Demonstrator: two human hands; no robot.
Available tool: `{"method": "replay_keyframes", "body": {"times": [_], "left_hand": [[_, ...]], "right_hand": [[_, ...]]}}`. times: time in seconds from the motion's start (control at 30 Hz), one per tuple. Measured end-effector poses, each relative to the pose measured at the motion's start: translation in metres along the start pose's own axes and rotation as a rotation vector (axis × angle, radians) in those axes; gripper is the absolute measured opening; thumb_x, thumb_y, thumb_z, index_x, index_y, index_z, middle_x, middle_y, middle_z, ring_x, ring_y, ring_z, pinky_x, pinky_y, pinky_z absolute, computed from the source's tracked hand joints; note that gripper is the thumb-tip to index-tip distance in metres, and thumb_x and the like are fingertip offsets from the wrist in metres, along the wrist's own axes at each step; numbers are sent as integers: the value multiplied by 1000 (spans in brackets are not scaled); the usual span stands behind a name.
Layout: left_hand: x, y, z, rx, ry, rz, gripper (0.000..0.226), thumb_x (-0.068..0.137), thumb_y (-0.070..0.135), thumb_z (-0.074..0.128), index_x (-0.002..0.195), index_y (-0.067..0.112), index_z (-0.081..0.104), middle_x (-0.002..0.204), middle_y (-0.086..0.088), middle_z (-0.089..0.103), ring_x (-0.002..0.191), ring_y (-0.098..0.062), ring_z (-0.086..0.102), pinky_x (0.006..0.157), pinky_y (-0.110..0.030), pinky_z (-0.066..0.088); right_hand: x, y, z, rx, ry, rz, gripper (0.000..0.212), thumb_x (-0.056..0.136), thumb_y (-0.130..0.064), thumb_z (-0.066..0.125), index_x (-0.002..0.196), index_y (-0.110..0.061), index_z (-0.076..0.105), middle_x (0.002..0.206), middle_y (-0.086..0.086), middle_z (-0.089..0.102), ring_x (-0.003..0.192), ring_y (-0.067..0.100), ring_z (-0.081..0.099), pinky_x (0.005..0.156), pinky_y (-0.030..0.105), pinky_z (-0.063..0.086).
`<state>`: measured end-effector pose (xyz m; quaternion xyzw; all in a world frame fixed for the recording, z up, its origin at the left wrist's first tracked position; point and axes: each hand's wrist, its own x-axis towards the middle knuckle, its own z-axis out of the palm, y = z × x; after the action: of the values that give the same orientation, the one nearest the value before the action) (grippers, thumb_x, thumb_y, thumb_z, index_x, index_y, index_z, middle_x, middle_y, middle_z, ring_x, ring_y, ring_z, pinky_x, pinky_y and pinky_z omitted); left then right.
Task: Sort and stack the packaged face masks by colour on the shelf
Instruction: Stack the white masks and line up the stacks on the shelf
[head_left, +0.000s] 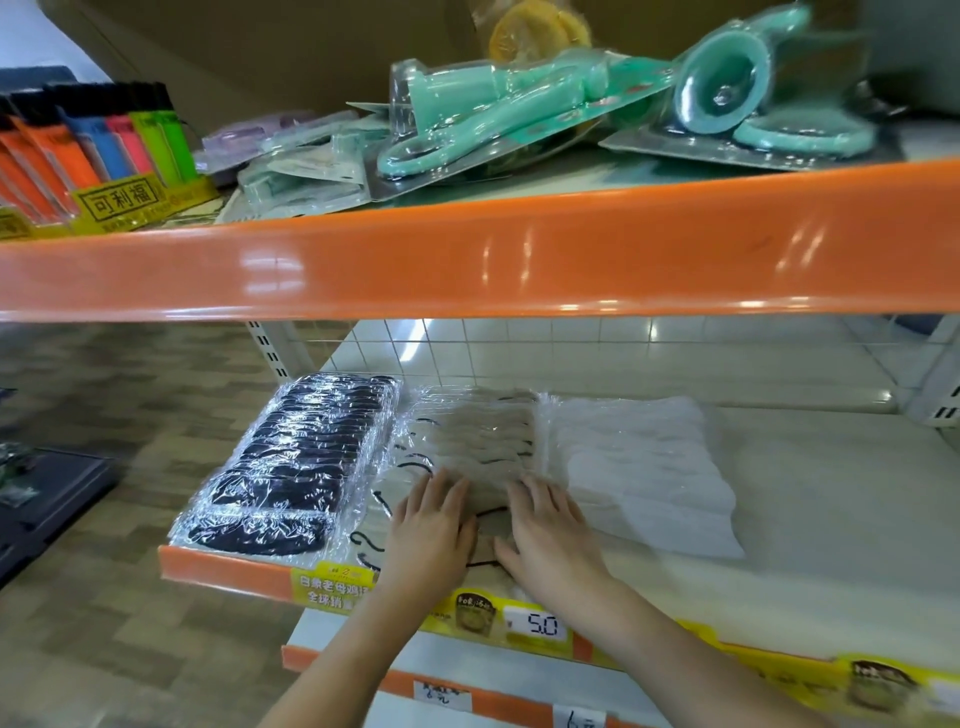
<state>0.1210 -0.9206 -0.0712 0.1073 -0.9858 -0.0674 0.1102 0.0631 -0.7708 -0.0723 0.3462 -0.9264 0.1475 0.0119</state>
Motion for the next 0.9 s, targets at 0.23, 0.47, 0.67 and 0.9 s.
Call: {"method": "replay_keyframes", "body": {"times": [0.23, 0.47, 0.67, 0.9], "left_hand": [[11, 59, -3, -185, 24, 40, 42, 76, 30, 37, 97, 19, 71, 91, 0, 71, 82, -27, 67, 66, -35, 52], [20, 142, 21, -308, 44, 162, 30, 91, 16, 48, 115, 16, 67, 116, 1, 66, 113, -21, 57, 84, -29, 44], [32, 204, 43, -319, 23, 278, 35, 77, 26, 39, 90, 21, 72, 89, 6, 71, 85, -20, 68, 64, -30, 52], [32, 282, 63, -321, 13, 386, 34, 78, 27, 40, 91, 21, 71, 88, 5, 70, 82, -21, 66, 64, -30, 55]], "right_hand": [[-20, 38, -20, 10, 157, 59, 42, 75, -33, 58, 111, -13, 63, 107, 4, 59, 99, 28, 58, 75, 39, 50], [-57, 112, -36, -77, 217, 172, 32, 70, -39, 46, 84, -22, 70, 85, -3, 62, 73, 21, 63, 55, 31, 49], [-87, 164, -54, -102, 268, 250, 32, 68, -37, 42, 79, -21, 67, 77, -1, 61, 67, 23, 62, 50, 32, 49], [-128, 232, -70, -96, 289, 300, 27, 72, -37, 50, 89, -23, 67, 85, -5, 61, 74, 18, 61, 56, 32, 50]]}}
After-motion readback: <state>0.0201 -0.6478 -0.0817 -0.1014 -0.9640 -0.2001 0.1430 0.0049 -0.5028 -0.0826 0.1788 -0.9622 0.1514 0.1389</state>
